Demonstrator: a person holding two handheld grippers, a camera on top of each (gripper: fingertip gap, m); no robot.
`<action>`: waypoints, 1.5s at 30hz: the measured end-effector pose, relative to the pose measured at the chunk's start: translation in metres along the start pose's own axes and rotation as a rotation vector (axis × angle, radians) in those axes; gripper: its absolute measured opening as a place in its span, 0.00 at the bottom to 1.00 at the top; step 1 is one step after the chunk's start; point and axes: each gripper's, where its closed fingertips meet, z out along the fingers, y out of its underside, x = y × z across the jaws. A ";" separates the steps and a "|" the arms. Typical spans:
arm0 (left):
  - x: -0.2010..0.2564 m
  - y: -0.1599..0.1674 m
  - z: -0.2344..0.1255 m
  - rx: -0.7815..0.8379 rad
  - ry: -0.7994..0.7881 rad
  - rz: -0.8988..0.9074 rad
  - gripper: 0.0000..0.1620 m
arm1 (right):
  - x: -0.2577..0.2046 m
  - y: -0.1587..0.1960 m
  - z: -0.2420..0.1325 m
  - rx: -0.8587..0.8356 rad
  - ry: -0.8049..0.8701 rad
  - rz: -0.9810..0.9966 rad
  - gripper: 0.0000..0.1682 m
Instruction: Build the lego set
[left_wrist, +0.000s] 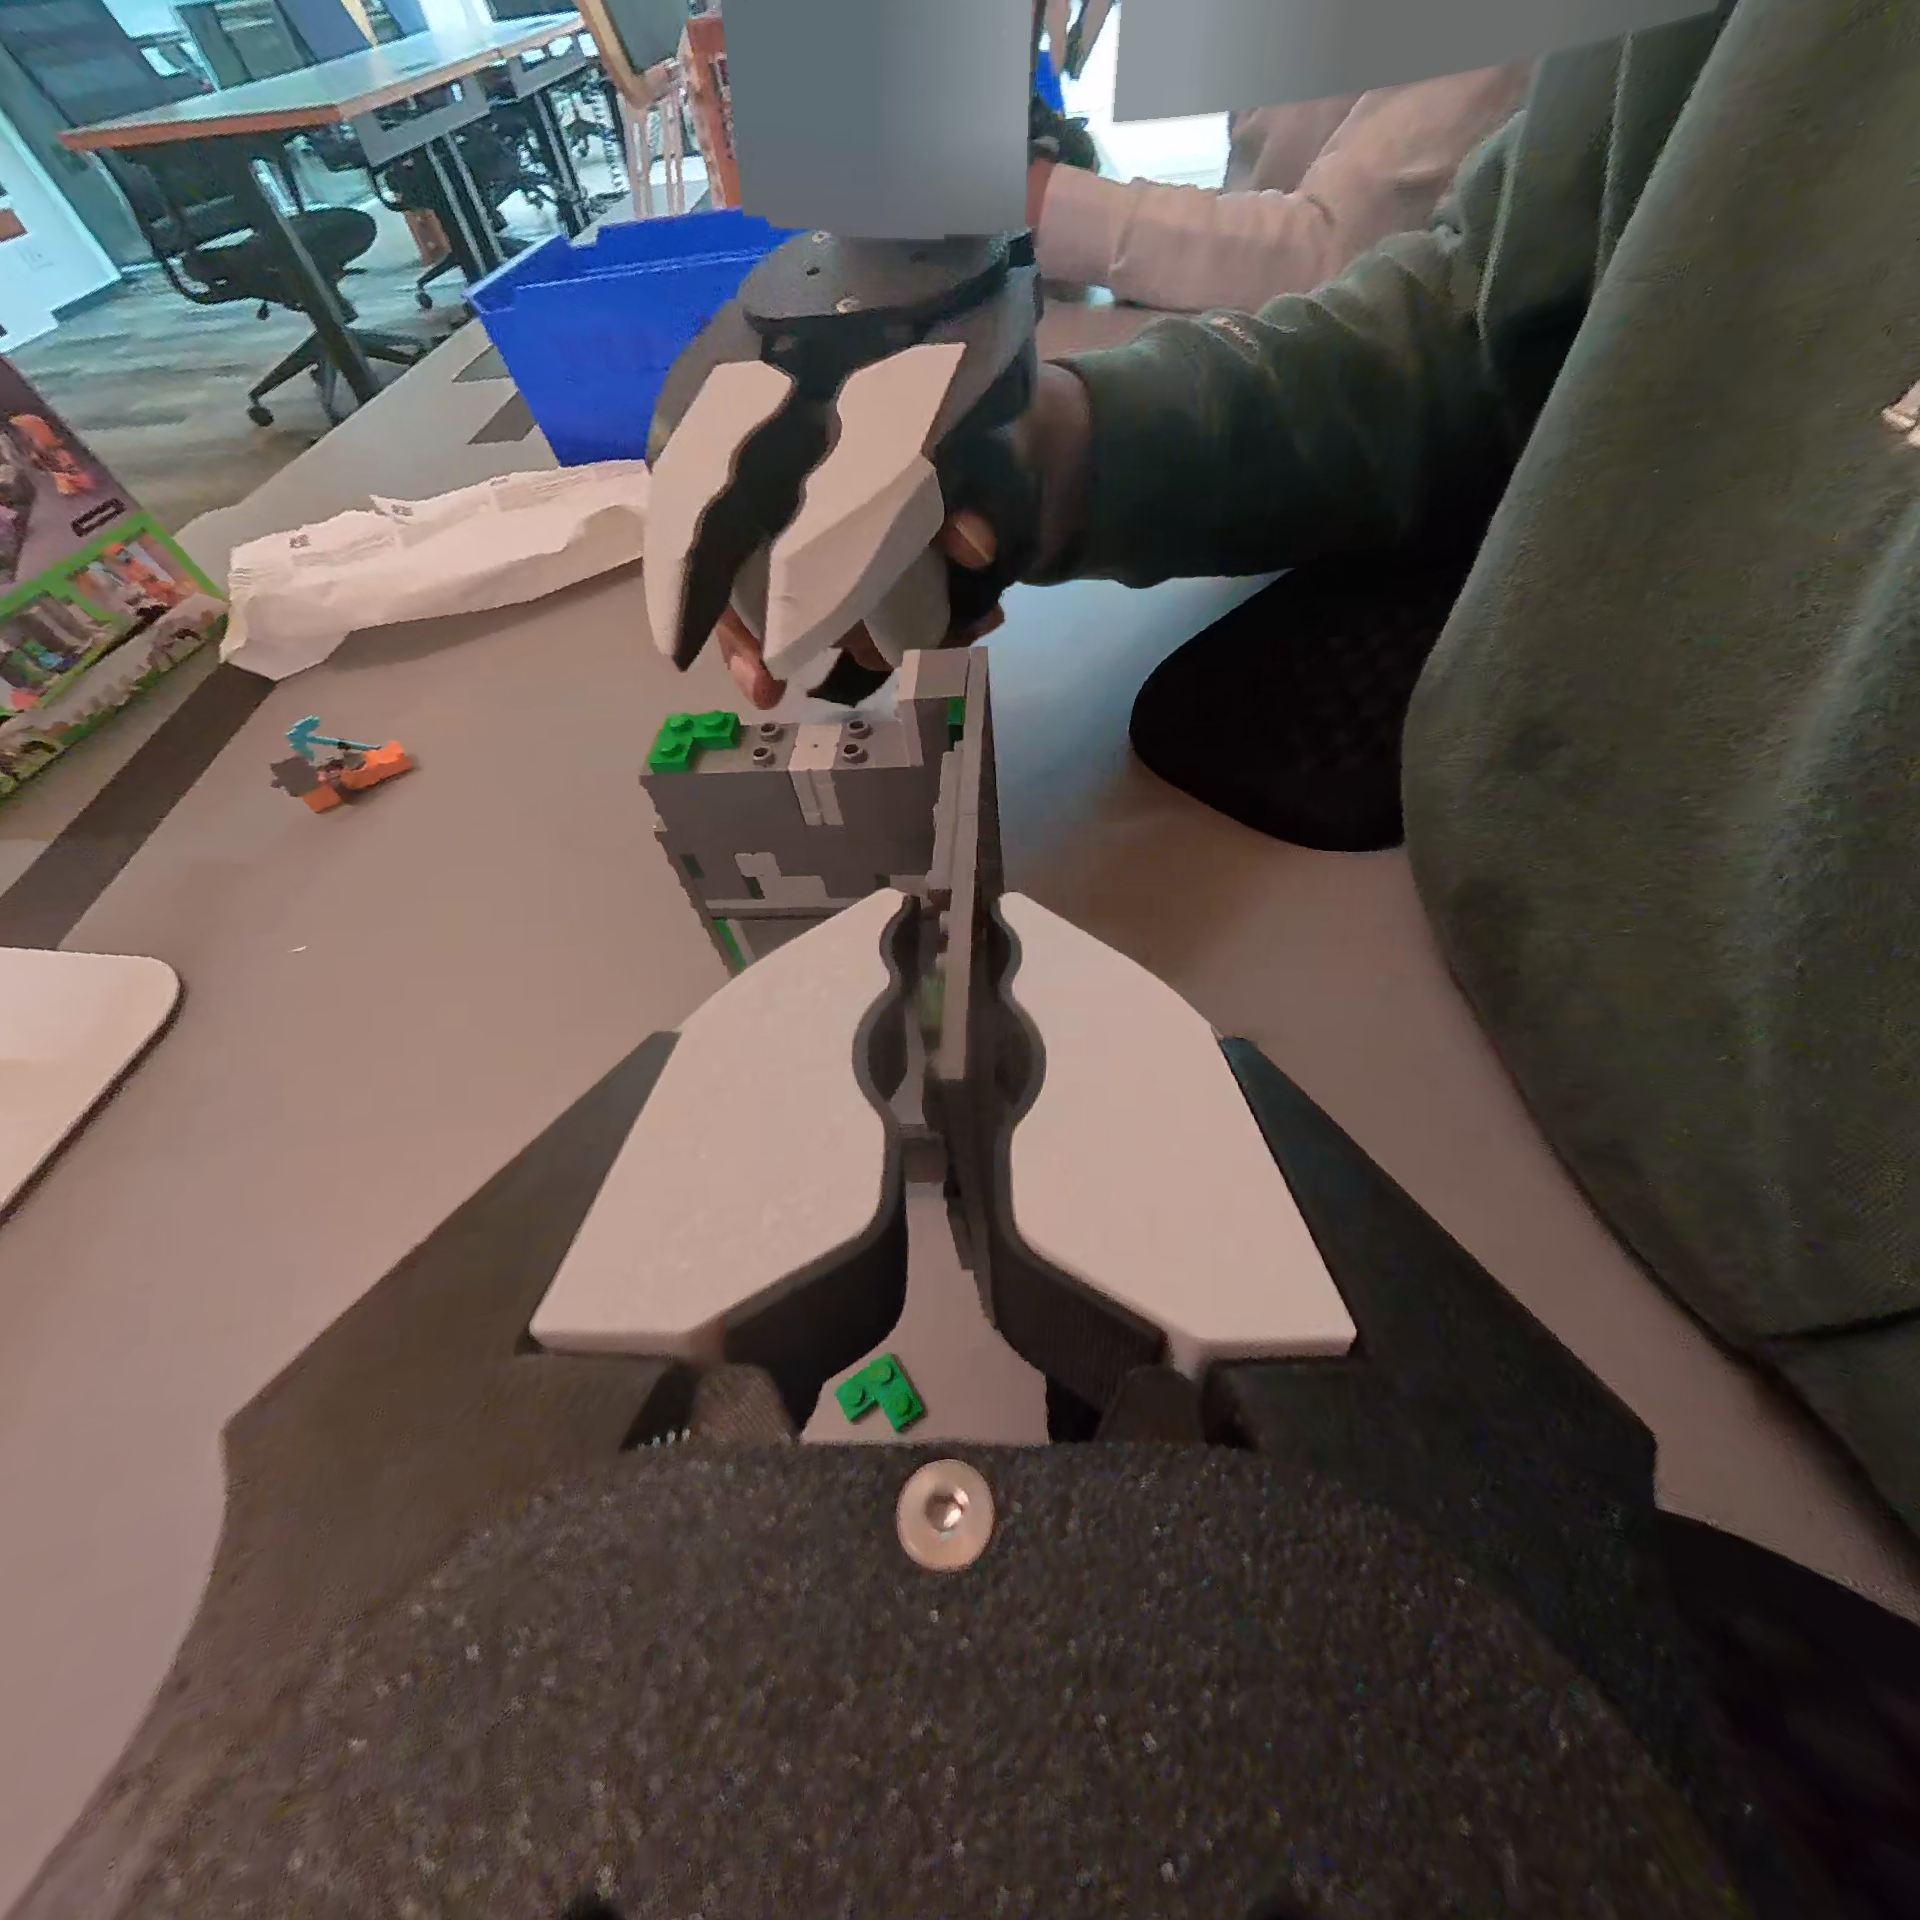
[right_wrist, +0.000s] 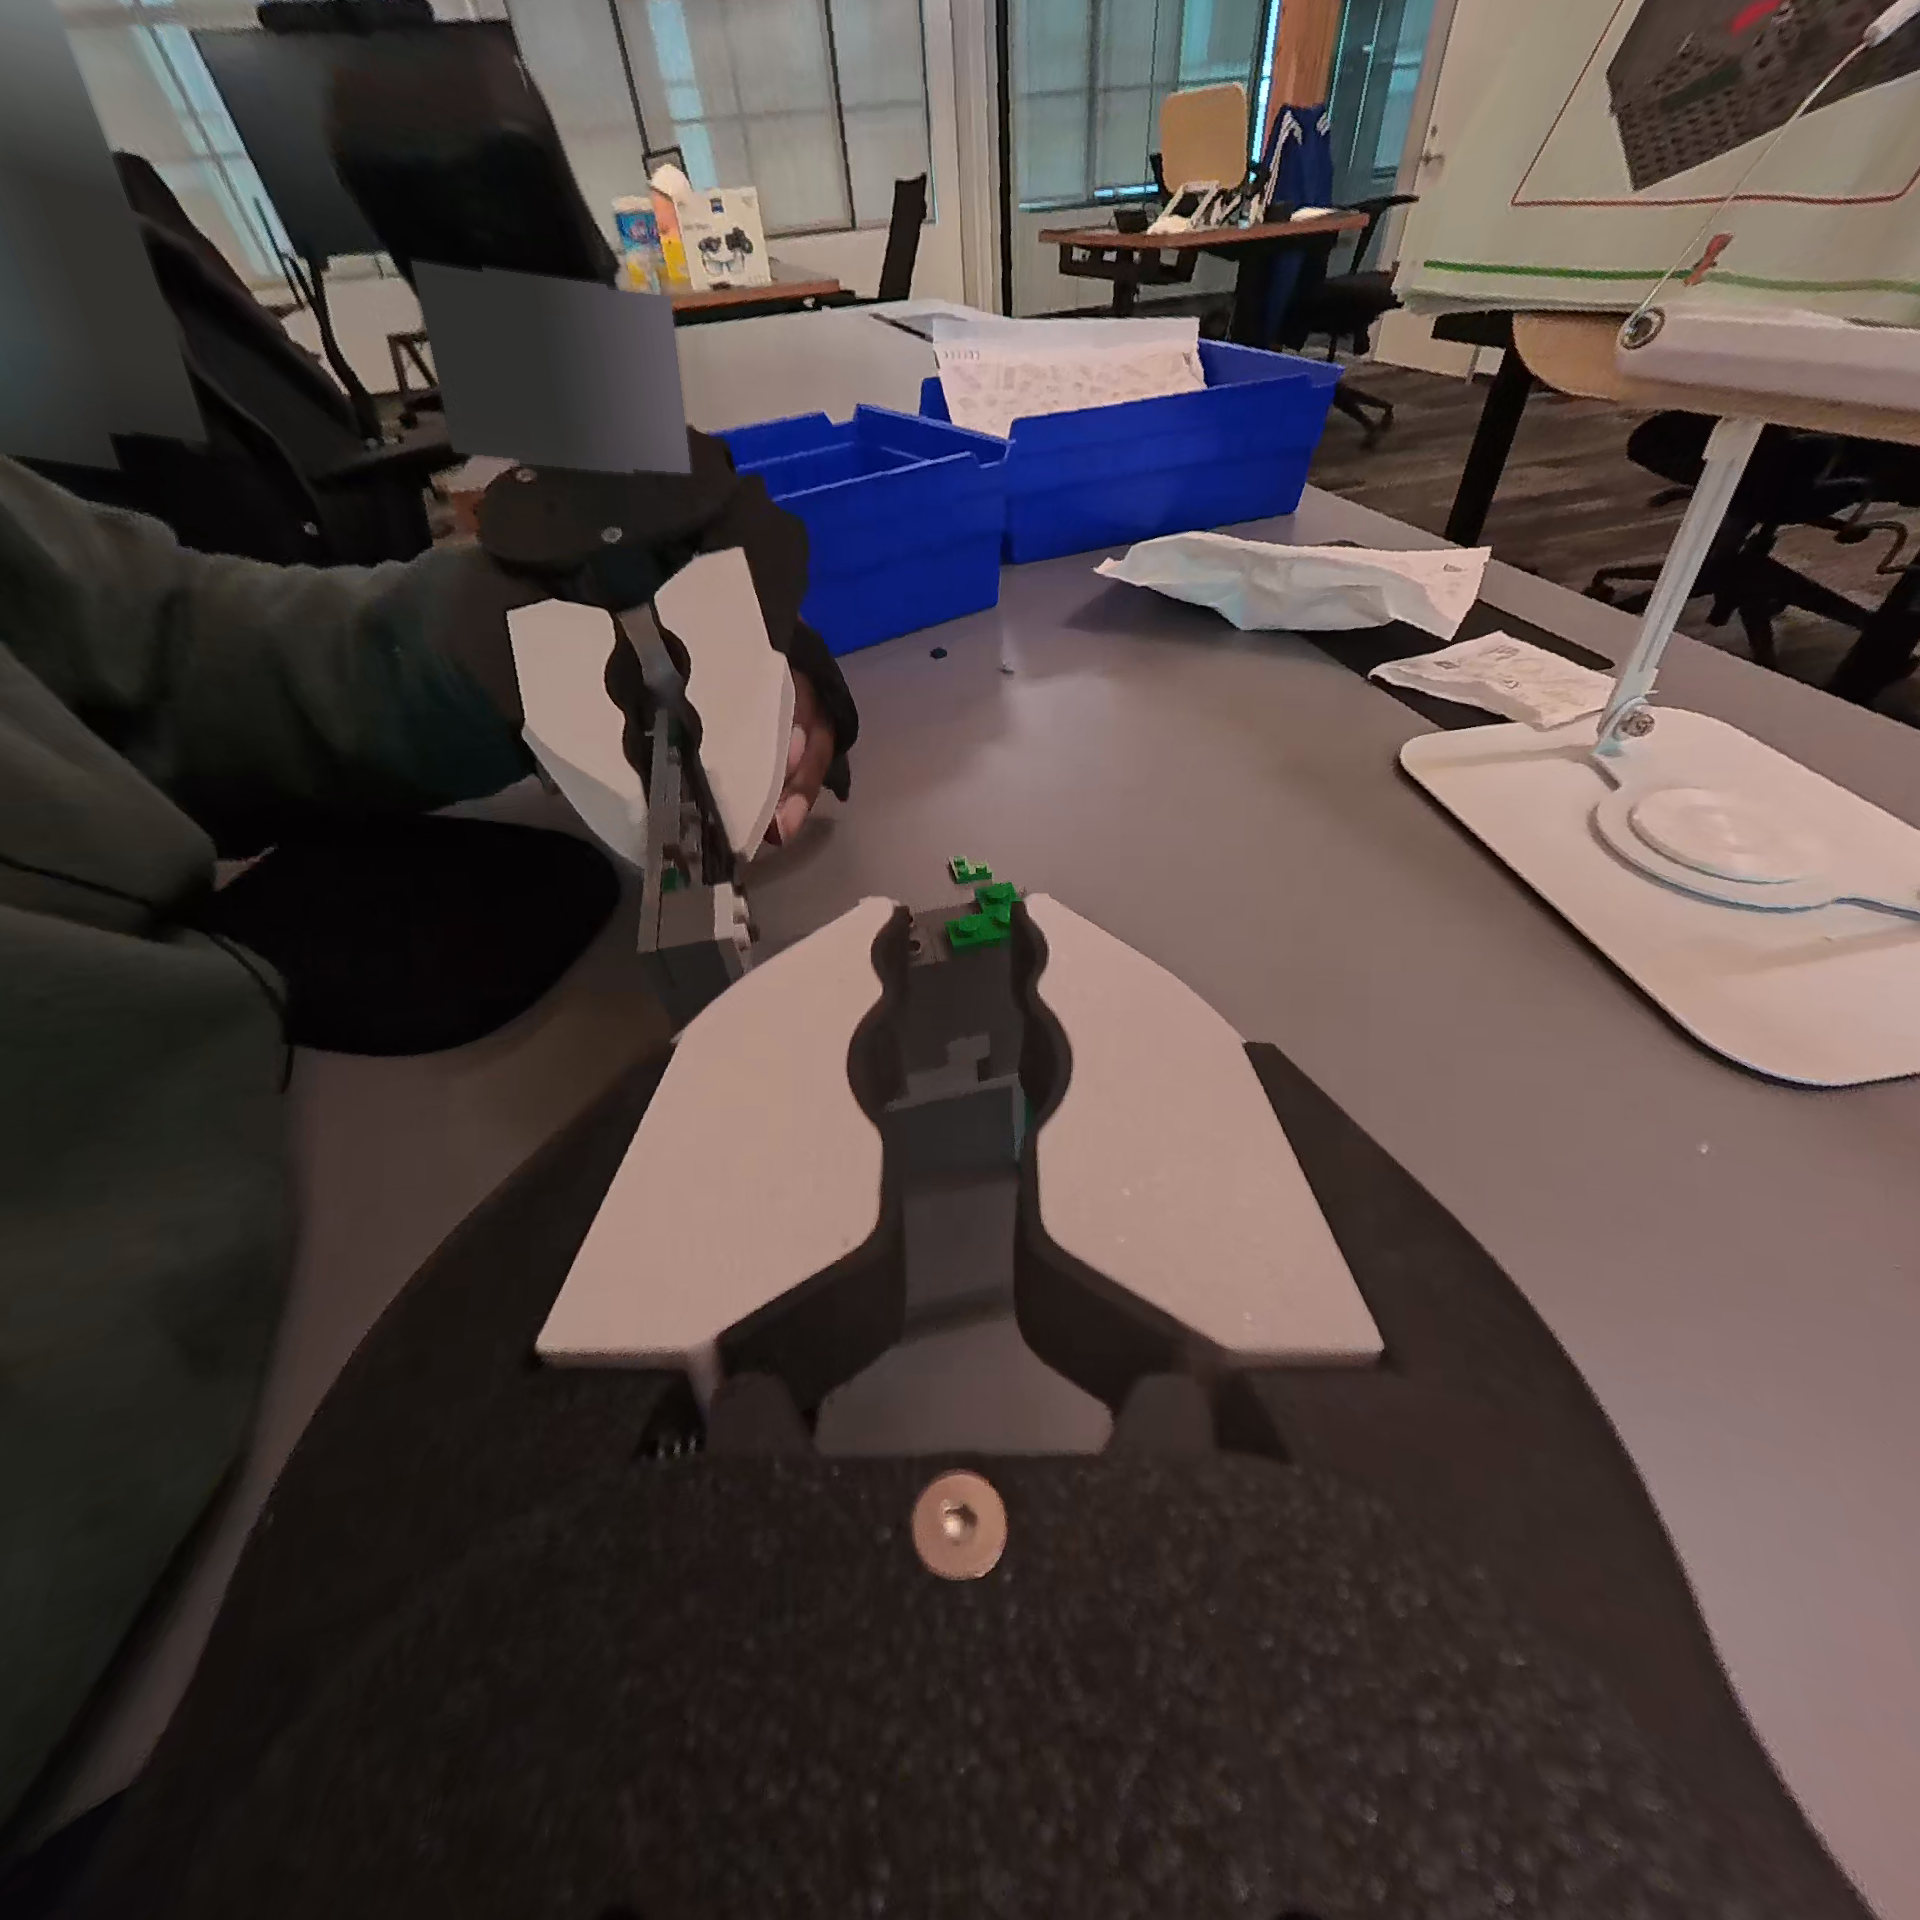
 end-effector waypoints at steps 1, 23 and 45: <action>-0.001 0.000 -0.001 -0.006 -0.018 -0.001 0.07 | 0.000 -0.002 0.000 0.012 0.001 0.004 0.11; -0.004 -0.034 0.003 0.043 -0.271 -0.045 0.18 | -0.010 -0.011 -0.039 0.137 0.021 0.055 0.13; -0.023 0.123 -0.020 -0.612 -0.271 -0.269 0.12 | 0.001 0.011 -0.036 0.069 0.022 0.131 0.13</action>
